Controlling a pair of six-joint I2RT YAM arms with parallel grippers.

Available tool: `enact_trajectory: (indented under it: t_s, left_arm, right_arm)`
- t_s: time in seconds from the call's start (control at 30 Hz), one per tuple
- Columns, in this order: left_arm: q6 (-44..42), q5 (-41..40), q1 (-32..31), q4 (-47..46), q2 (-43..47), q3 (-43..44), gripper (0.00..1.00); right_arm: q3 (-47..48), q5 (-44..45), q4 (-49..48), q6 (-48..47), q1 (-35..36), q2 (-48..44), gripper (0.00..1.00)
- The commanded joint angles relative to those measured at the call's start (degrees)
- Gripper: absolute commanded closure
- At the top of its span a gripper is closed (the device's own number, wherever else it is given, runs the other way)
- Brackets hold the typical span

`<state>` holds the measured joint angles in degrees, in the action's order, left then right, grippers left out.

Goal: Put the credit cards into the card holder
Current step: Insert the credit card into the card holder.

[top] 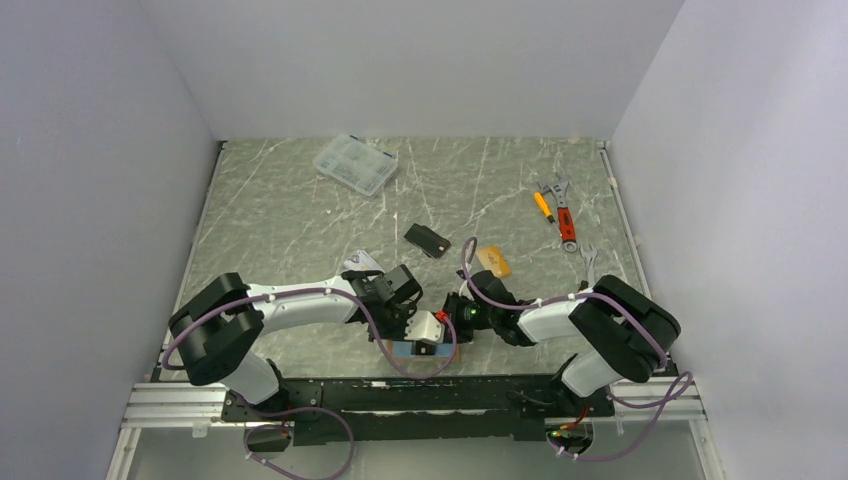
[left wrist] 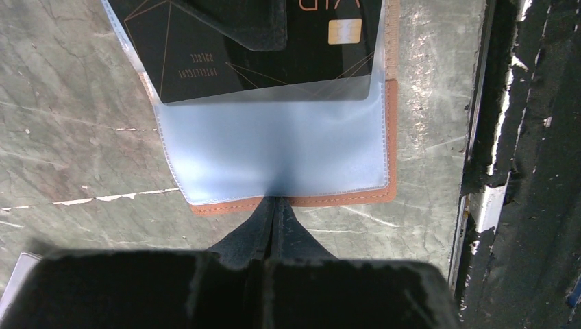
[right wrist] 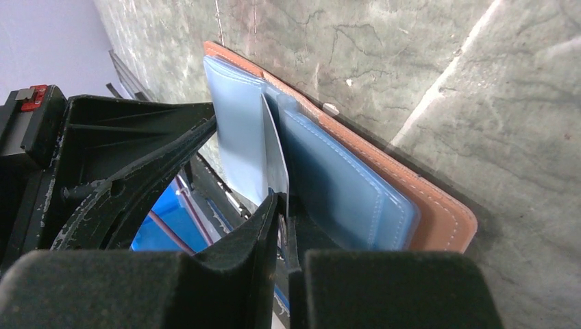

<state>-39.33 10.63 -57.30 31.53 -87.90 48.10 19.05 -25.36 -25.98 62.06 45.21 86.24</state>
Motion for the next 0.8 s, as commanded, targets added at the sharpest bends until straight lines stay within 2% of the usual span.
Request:
enact_trajectory:
  t_s: [0.0, 0.13, 0.5, 0.57, 0.67, 0.77]
  left_arm:
    - [0.6, 1.4, -0.7, -1.3, -0.4, -1.8, 1.0]
    - [0.6, 1.2, -0.6, -1.7, -0.5, -1.8, 1.0]
    - [0.7, 1.1, -0.6, -1.7, -0.4, -1.2, 1.0]
    - [0.7, 1.1, -0.7, -1.8, -0.4, -1.2, 1.0]
    - [0.7, 1.3, -0.6, -1.6, 0.2, -1.3, 1.0]
    - [0.9, 2.5, 0.1, -0.5, 1.3, -0.6, 1.0]
  right_arm:
    - [-1.3, 5.2, 5.8, -2.8, 0.4, 1.9, 0.91]
    - [-0.4, 1.6, 5.2, -4.9, 0.4, 3.7, 0.95]
    - [3.0, -2.1, 9.4, -8.6, 0.3, 6.4, 0.92]
    - [2.8, -1.8, 9.8, -8.4, 0.3, 6.4, 0.87]
    - [2.2, 0.3, 10.8, -7.3, 0.4, 5.3, 0.73]
    - [3.9, 4.6, 17.1, -7.9, 0.9, 1.8, 0.59]
